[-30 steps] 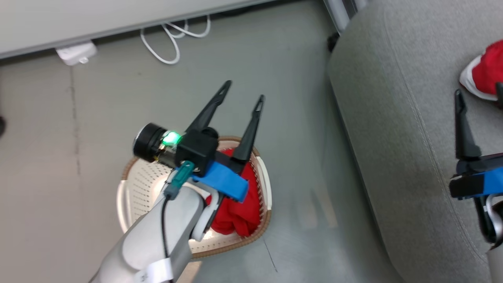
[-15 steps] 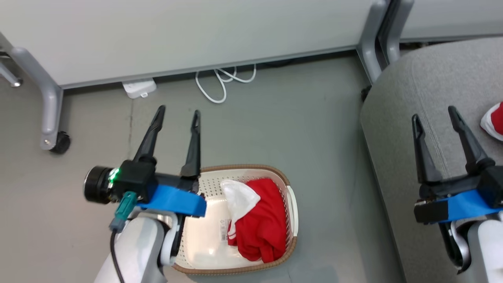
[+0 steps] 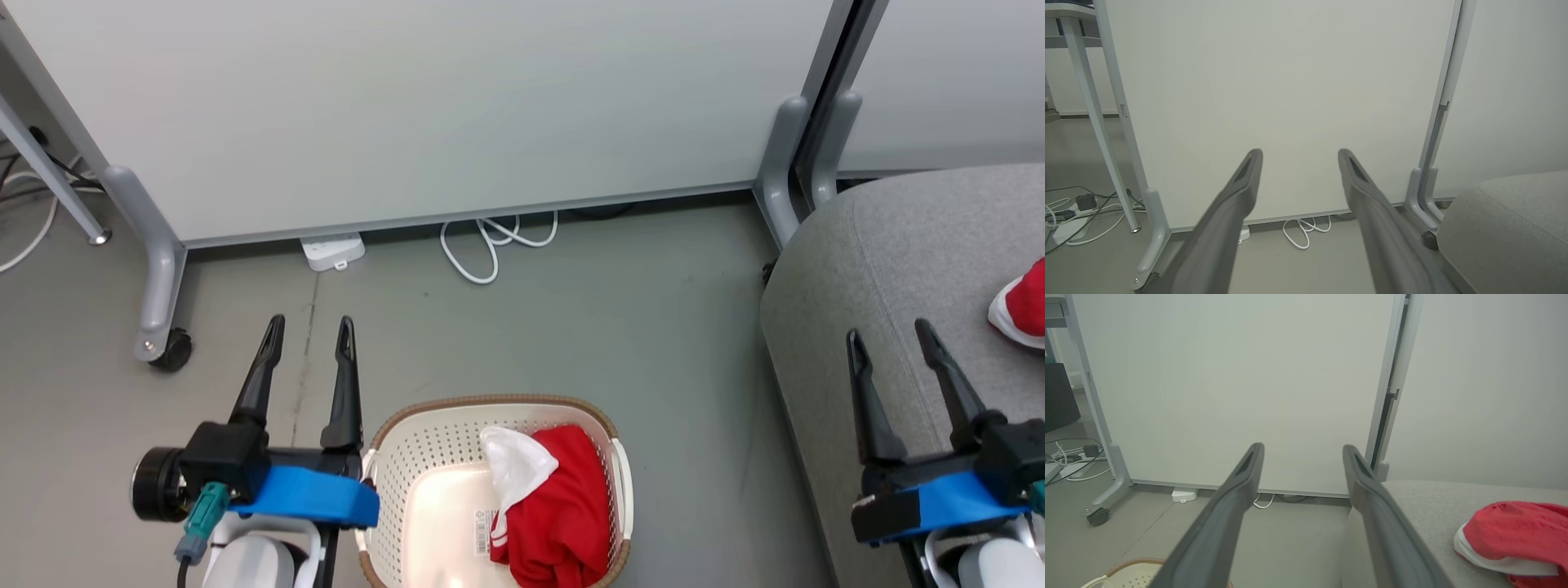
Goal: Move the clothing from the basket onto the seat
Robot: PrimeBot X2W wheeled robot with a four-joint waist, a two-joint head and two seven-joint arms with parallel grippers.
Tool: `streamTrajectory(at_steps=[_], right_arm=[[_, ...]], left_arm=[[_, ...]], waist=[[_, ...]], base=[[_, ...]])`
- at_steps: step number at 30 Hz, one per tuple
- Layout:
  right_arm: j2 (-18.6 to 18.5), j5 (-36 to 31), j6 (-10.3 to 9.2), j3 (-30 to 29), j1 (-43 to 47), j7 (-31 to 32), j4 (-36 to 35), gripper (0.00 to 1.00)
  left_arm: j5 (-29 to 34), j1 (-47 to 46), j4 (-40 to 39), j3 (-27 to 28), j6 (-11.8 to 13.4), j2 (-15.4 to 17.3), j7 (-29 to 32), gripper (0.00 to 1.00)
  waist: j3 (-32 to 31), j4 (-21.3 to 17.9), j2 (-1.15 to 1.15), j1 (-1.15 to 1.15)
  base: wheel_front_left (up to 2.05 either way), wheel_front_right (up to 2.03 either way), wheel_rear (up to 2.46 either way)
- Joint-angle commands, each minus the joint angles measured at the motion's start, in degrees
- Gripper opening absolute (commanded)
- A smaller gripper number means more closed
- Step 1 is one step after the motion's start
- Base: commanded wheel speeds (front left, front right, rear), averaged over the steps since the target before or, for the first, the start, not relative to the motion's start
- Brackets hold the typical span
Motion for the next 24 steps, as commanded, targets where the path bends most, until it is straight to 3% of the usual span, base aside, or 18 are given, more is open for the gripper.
streamTrajectory(at_steps=[1, 8, 24], right_arm=[[0.4, 0.1, 0.01, -0.3, 1.5, -0.2, 0.3, 1.0], [1.5, 0.7, 0.01, -1.1, 4.3, -0.2, 1.3, 1.0], [3.7, 0.7, 0.01, -1.4, 5.7, -0.2, 2.2, 1.0]], left_arm=[[0.6, 1.2, -0.2, 0.9, -0.6, -0.4, -0.3, 1.0], [1.9, 3.8, 0.6, 2.9, -2.3, -1.4, -0.3, 1.0], [2.4, 4.7, 2.0, 4.1, -3.4, -1.9, -0.3, 1.0]], waist=[[-1.0, 0.1, 0.0, 0.01], [-2.5, 0.3, 0.0, 0.01], [-2.9, 0.3, 0.0, 0.01]], base=[[0.0, 0.0, 0.0], [0.0, 0.0, 0.0], [0.0, 0.0, 0.0]])
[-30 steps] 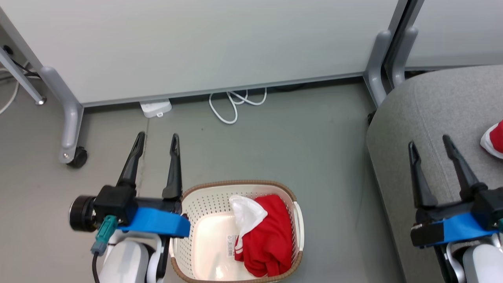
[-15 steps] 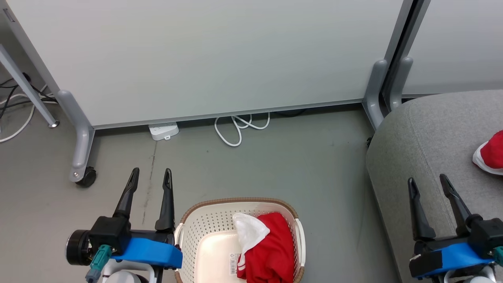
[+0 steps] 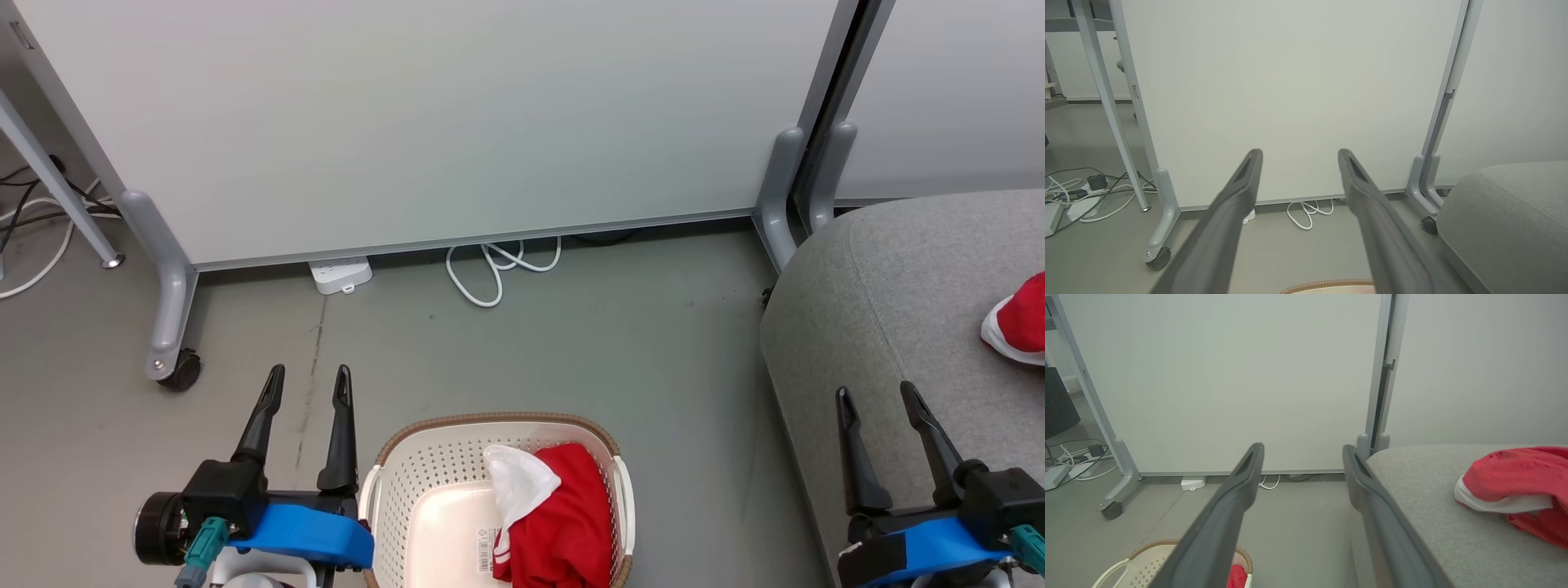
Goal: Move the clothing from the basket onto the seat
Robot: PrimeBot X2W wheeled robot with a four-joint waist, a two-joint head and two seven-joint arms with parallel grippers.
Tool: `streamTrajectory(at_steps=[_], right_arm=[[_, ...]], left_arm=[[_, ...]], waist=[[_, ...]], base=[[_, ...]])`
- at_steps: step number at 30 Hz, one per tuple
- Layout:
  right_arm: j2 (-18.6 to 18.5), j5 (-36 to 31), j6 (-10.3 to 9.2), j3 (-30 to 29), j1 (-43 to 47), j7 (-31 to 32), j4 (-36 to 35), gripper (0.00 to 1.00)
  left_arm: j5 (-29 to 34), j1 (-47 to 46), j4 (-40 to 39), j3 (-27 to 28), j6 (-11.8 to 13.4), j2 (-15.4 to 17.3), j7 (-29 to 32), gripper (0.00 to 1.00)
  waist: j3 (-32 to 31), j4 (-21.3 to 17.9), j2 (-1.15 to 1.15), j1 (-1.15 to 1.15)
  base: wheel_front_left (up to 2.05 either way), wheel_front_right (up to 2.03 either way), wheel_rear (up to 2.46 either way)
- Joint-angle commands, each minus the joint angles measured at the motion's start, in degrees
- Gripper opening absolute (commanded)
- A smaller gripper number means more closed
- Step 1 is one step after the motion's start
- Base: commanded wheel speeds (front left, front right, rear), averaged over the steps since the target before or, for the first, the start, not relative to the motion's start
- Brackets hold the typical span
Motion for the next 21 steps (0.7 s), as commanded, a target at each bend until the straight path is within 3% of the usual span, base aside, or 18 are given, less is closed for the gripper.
streamTrajectory(at_steps=[1, 10, 21], right_arm=[[0.3, 0.0, 0.01, 0.0, 0.4, -0.2, 0.0, 1.0], [0.4, 0.3, 0.01, 0.4, -0.5, -0.2, -0.1, 1.0], [-0.6, 0.7, 0.01, 2.7, -4.8, -0.2, -0.7, 1.0]], left_arm=[[0.0, 0.1, 0.1, 0.0, -0.1, -0.1, -0.3, 1.0], [-0.4, -1.1, 0.5, -1.2, -0.1, -0.1, -0.3, 1.0], [-0.6, -8.7, 6.5, -6.9, -1.1, -0.1, -0.2, 1.0]], waist=[[0.1, 0.0, 0.0, 0.0], [1.1, 0.0, 0.0, 0.0], [6.3, -2.4, 0.0, 0.0]], base=[[0.0, 0.0, 0.0], [0.0, 0.0, 0.0], [0.0, 0.0, 0.0]])
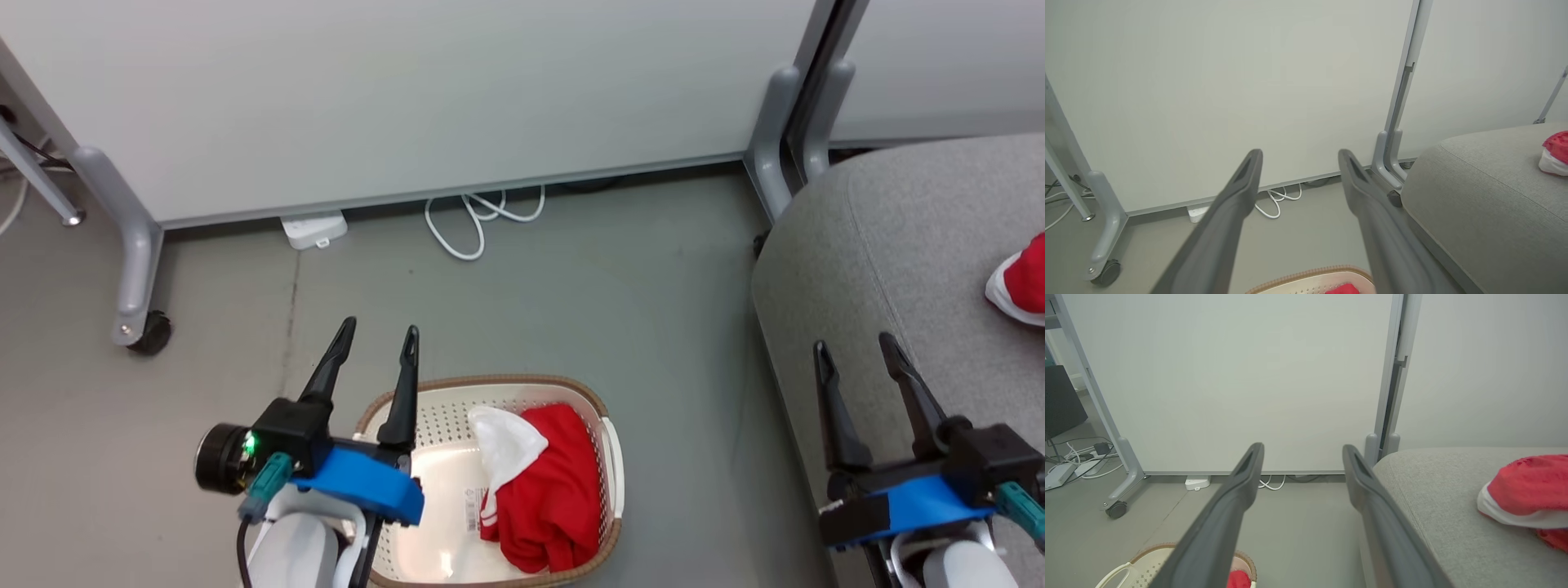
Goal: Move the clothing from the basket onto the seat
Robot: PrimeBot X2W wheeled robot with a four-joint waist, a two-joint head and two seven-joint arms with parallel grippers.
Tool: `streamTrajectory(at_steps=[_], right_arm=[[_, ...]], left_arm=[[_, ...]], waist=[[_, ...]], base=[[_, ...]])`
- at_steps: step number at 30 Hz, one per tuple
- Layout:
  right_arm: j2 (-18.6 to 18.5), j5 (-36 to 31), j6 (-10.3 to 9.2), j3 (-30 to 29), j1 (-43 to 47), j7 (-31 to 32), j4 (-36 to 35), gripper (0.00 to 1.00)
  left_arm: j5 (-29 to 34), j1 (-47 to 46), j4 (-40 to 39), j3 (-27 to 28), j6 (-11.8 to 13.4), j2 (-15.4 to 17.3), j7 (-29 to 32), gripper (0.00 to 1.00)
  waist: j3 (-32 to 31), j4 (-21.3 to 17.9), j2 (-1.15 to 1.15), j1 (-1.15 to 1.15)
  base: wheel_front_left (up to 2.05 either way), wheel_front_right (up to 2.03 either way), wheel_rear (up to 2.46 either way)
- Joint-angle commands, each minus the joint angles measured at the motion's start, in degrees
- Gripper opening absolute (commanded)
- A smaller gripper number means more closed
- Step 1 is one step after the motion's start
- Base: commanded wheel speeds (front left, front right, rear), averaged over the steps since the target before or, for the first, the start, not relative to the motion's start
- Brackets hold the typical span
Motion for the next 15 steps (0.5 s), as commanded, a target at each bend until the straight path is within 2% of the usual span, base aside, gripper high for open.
streamTrajectory(at_steps=[1, 8, 15], right_arm=[[-0.4, 0.3, 0.01, 0.4, -1.3, -0.2, -0.3, 1.0], [-1.2, 1.0, 0.01, 2.0, -6.8, -0.2, -1.5, 1.0], [-1.3, 1.5, 0.01, 3.5, -12.0, -0.2, -2.8, 1.0]], left_arm=[[0.1, -1.9, 1.0, -0.3, -0.3, 0.0, -0.2, 1.0], [0.6, -9.5, 9.7, -3.4, -0.7, 0.1, -0.2, 1.0], [-1.1, -16.6, 19.5, -8.3, -0.6, 1.9, -0.1, 1.0]], waist=[[2.1, -1.3, 0.0, 0.0], [9.4, -4.6, 0.0, 0.0], [16.8, -7.7, 0.0, 0.0]], base=[[0.0, 0.0, 0.0], [0.0, 0.0, 0.0], [0.0, 0.0, 0.0]])
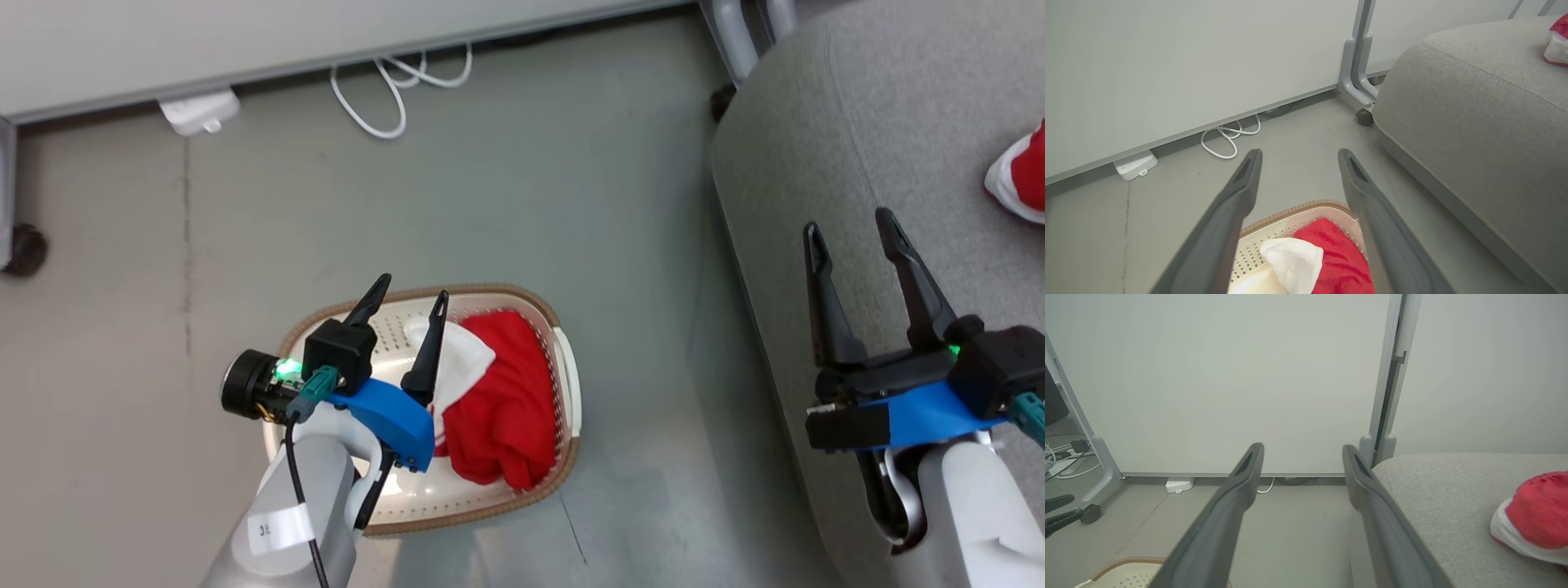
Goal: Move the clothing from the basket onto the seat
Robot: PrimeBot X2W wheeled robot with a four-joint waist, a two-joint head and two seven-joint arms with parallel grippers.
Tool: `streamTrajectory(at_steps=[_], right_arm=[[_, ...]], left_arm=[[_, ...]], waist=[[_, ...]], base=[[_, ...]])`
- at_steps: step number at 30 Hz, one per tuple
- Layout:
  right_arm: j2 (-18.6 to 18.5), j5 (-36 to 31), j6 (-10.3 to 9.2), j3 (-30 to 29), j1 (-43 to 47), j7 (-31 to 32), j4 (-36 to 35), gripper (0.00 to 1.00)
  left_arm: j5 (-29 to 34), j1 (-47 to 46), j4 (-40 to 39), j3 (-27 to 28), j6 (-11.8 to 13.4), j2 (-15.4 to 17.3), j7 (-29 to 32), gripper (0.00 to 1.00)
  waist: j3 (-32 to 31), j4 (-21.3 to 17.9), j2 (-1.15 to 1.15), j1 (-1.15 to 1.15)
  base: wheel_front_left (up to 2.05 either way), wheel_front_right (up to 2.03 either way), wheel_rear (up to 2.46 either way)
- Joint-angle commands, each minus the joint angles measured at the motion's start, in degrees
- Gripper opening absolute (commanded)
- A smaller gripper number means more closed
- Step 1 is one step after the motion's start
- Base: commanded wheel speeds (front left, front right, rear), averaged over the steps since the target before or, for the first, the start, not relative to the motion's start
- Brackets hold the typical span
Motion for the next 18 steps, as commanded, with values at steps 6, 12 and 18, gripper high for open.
streamTrajectory(at_steps=[6, 12, 18], right_arm=[[-0.4, 0.5, 0.01, 0.8, -4.5, -0.2, -1.4, 1.0], [-1.0, 0.5, 0.01, 1.4, -8.0, -0.2, -2.4, 1.0], [-1.4, 0.5, 0.01, 2.1, -11.0, -0.2, -3.1, 1.0]], left_arm=[[-1.6, -6.7, 8.2, -5.1, -0.1, 1.8, -0.2, 1.0], [-3.7, -11.9, 15.0, -9.0, -0.1, 2.3, -0.2, 1.0], [-5.1, -16.5, 21.8, -13.5, -0.1, 2.4, -0.2, 1.0]], waist=[[9.0, -3.5, 0.0, -0.01], [14.8, -3.9, 0.0, -0.01], [19.9, -4.0, 0.0, -0.01]], base=[[0.0, 0.0, 0.0], [0.0, 0.0, 0.0], [0.0, 0.0, 0.0]])
